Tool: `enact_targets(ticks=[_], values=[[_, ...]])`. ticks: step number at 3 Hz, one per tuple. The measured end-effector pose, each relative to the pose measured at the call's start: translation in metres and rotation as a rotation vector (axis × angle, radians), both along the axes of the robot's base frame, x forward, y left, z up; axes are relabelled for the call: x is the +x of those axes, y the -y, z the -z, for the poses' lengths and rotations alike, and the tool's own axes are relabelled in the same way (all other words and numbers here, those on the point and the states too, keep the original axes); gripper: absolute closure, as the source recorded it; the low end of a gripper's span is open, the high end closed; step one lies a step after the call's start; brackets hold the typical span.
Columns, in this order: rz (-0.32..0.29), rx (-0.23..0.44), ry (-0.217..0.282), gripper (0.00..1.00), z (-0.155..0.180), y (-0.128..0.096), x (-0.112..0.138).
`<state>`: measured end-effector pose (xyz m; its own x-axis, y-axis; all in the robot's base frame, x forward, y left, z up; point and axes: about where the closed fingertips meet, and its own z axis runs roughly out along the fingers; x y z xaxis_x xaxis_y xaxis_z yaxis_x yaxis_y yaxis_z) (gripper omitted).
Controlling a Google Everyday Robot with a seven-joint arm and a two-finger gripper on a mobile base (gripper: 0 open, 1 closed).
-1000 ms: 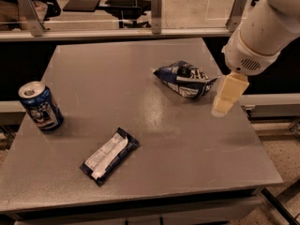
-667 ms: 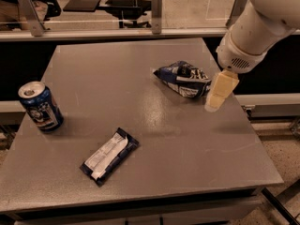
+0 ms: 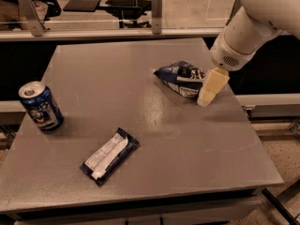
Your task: Pick blue chip bag
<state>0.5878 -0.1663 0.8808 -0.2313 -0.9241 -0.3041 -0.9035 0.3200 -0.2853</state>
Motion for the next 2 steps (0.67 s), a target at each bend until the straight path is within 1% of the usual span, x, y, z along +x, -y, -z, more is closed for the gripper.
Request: enact_targets(ticks=[1,2], values=[[-0.008,0.031,-0.002,0.00,0.0045,-0.0059,0.0084],[-0.026,0.046,-0.005,0.11,0.0069,-0.0126,0.0107]])
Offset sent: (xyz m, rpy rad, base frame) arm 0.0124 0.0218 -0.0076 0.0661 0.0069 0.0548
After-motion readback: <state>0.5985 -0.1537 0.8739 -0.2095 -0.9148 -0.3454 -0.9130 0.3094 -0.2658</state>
